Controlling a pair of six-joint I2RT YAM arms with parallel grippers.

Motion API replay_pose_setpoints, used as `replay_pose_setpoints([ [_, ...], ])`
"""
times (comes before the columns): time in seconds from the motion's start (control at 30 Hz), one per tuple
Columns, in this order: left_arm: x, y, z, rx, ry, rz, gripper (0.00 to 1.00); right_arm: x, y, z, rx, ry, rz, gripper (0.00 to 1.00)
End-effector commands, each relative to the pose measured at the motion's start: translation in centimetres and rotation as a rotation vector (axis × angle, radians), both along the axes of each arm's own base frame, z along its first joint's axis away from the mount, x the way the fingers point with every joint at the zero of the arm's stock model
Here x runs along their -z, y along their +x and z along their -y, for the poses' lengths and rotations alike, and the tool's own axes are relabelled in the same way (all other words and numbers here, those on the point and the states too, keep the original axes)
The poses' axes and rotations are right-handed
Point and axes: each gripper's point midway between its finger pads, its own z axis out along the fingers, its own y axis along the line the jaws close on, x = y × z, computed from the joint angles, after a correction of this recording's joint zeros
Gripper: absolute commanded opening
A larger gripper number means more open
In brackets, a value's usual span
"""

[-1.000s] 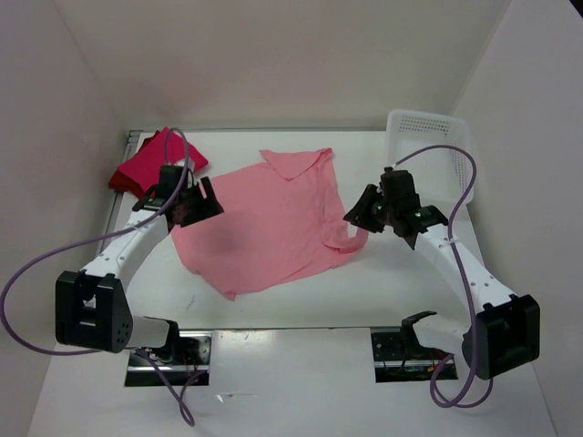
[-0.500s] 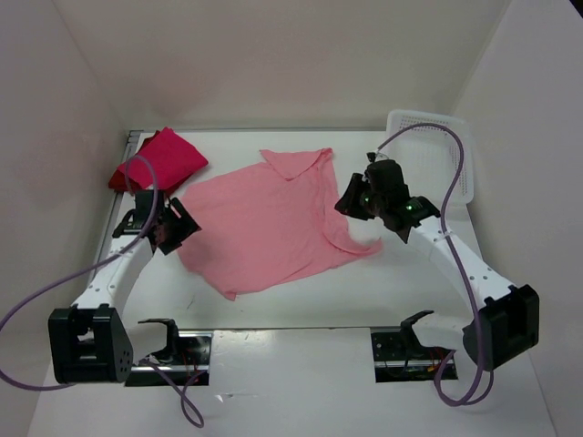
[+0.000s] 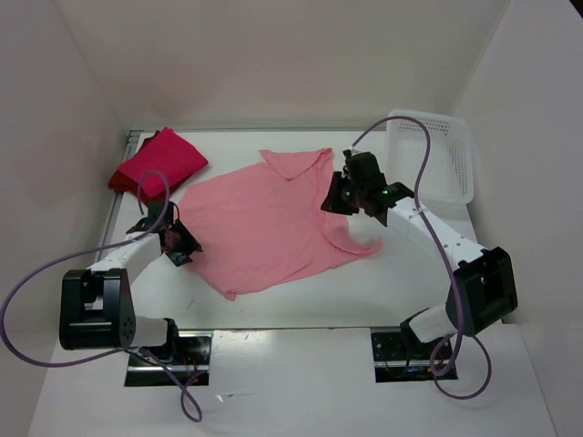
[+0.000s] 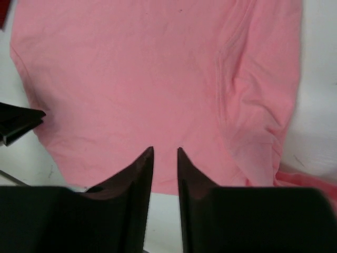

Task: Fold and stack the t-shirts
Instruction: Flatten out the tshirt

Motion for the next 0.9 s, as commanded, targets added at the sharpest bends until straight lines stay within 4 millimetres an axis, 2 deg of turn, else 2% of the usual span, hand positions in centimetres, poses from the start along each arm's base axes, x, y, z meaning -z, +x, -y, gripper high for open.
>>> replay_pose_setpoints([
  [0.0,-0.5,1.7,0.0,-0.001,-0.011,0.047,0.51,-1.0,1.8,-1.2,-0.013,0.019,0.045,0.32],
  [0.03,-0.8,2.1,-0.1,0.007,-0.005,0.06,0.51,-0.9,2.0,-1.0,-0.002,0.01,0.049,0.45],
  [0.1,-0.6,2.8,0.1,0.021,-0.01,0.07,0.4,0.2,2.5,-0.6,0.025,-0.025,0.036,0.55],
  [0.17,0.1,3.9,0.4,0.034,-0.019,0.066,0.25,1.5,2.8,0.0,0.059,-0.059,0.012,0.58],
  [0.23,-0.3,6.5,1.0,0.056,-0.009,0.102,0.17,3.1,3.1,0.3,0.087,-0.088,-0.02,0.58],
  [0.27,0.9,7.2,1.9,0.083,-0.02,0.068,0.15,3.1,3.2,0.5,0.106,-0.088,-0.021,0.58],
  [0.3,0.9,8.6,2.5,0.1,-0.02,0.079,0.11,4.1,3.3,1.0,0.126,-0.117,-0.031,0.46],
  [0.33,0.5,11.2,3.4,0.124,-0.028,0.099,0.11,4.3,3.6,1.1,0.144,-0.121,-0.029,0.38],
  [0.37,0.3,12.7,4.3,0.146,-0.029,0.114,0.09,4.3,3.7,1.3,0.154,-0.129,-0.025,0.28],
  [0.4,-0.1,14.0,6.2,0.192,-0.032,0.13,0.09,4.3,3.9,1.7,0.17,-0.144,-0.017,0.12],
  [0.43,-0.4,15.5,7.4,0.215,-0.033,0.15,0.08,4.6,4.4,1.7,0.177,-0.154,-0.019,0.08],
  [0.47,-0.9,18.5,8.7,0.237,-0.035,0.174,0.08,4.4,4.4,1.7,0.171,-0.161,-0.018,0.05],
  [0.5,-1.0,19.6,10.7,0.266,-0.044,0.184,0.07,4.4,4.7,1.8,0.179,-0.17,-0.016,0.03],
  [0.53,0.5,20.2,12.0,0.28,-0.067,0.146,0.07,4.9,4.8,1.9,0.186,-0.182,-0.021,0.03],
  [0.57,-2.2,22.8,13.9,0.313,-0.096,0.213,0.07,4.5,5.1,1.8,0.187,-0.177,-0.012,0.05],
  [0.6,-1.9,22.6,15.4,0.341,-0.097,0.187,0.08,4.5,5.1,1.8,0.187,-0.177,-0.012,0.15],
  [0.63,-2.8,23.0,16.1,0.353,-0.1,0.203,0.11,4.5,5.1,2.0,0.186,-0.188,-0.006,0.22],
  [0.67,-3.0,22.6,15.6,0.35,-0.076,0.206,0.28,4.5,5.1,2.0,0.186,-0.188,-0.006,0.28],
  [0.7,-5.2,22.5,15.4,0.345,-0.07,0.262,0.42,4.5,5.1,2.0,0.186,-0.188,-0.006,0.29],
  [0.77,-5.8,21.3,13.2,0.326,-0.03,0.266,0.69,3.9,4.9,2.1,0.188,-0.181,0.005,0.29],
  [0.8,-6.8,19.8,11.2,0.292,-0.026,0.278,0.74,4.3,4.6,2.1,0.18,-0.181,-0.007,0.29],
  [0.83,-7.2,18.8,10.0,0.269,-0.012,0.279,0.78,4.0,4.4,1.9,0.173,-0.165,0.002,0.29],
  [0.87,-10.0,18.0,8.7,0.237,0.011,0.344,0.8,3.2,4.5,1.7,0.168,-0.147,0.02,0.29],
])
